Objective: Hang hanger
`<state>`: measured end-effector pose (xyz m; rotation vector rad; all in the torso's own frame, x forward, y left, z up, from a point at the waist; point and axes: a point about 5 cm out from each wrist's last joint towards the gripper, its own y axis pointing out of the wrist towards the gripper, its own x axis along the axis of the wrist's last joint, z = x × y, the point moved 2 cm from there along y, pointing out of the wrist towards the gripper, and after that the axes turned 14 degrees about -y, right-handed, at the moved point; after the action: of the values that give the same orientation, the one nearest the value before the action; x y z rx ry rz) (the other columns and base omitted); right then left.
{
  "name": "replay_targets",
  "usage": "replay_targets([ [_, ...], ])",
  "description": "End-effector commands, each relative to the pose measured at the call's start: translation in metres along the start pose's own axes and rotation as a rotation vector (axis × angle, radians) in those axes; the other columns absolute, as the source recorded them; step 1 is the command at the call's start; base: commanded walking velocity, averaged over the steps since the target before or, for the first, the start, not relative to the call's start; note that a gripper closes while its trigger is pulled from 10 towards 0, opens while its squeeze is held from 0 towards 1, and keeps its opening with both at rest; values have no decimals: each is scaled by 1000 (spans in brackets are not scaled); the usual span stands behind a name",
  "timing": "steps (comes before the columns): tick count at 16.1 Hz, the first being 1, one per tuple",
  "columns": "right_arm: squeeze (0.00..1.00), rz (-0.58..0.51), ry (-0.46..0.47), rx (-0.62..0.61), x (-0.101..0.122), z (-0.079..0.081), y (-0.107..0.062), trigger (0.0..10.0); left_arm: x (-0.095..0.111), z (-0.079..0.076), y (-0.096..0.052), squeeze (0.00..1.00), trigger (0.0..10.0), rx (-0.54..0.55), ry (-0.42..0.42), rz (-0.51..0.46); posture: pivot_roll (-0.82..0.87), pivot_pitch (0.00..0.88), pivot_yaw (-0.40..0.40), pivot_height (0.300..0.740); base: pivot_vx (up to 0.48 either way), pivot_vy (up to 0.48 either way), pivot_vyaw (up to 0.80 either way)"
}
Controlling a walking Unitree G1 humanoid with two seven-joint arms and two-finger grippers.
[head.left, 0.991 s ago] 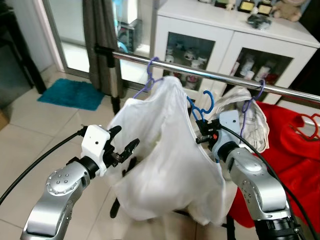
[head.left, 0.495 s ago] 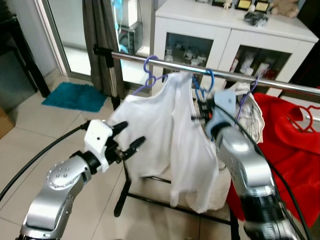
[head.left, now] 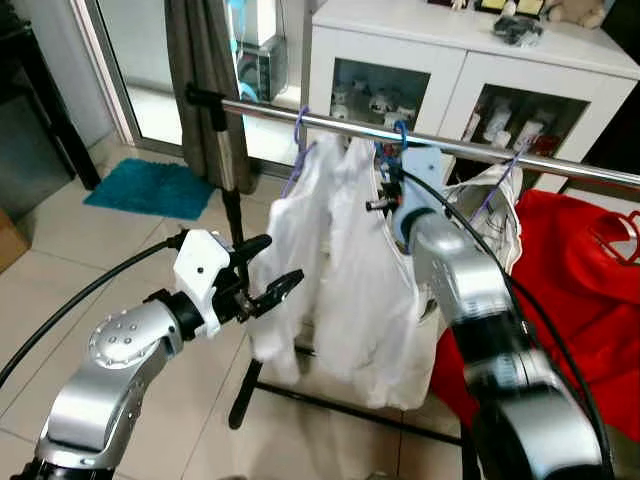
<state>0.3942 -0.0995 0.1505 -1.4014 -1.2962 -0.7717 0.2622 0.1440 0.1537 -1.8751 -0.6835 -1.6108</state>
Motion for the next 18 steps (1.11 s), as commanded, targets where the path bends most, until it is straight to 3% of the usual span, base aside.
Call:
replay_targets([
  [1, 0, 8, 40, -15, 2, -4, 4, 10000, 1, -2, 2, 0, 10000, -19, 5, 10, -26, 0, -40, 740, 0, 0, 0],
  [5, 0, 5, 45, 68, 1, 6, 9, 10000, -1, -2, 2, 0, 10000, -20, 2, 15, -24, 0, -45, 740, 0, 0, 0],
  [6, 1000, -15, 21, 78, 2, 7, 8, 10000, -1, -2, 2, 0, 10000, -20, 1, 15, -24, 0, -46, 740, 0, 0, 0],
  [10, 1000, -133, 116, 126, 3, 1, -5, 10000, -2, -4, 2, 0, 10000, -18, -3, 10, -28, 0, -47, 740, 0, 0, 0],
  [11, 1000, -232, 143, 111, 9, -8, -17, 10000, -3, -3, 1, 0, 10000, -13, -7, 7, -34, 0, -41, 740, 0, 0, 0],
  [13, 1000, -288, 164, 106, 13, -11, -25, 10000, -4, -3, 2, 0, 10000, -7, -9, 5, -37, 0, -40, 740, 0, 0, 0],
  [14, 0, -407, 170, 131, 17, -14, -47, 10000, -5, 3, 3, 0, 10000, 70, -25, -27, -42, 0, -41, 740, 0, 0, 0],
  [18, 0, -425, 211, 124, 4, -18, -80, 10000, -9, 3, 1, 0, 10000, 167, -39, -64, -39, 0, -53, 740, 0, 0, 0],
])
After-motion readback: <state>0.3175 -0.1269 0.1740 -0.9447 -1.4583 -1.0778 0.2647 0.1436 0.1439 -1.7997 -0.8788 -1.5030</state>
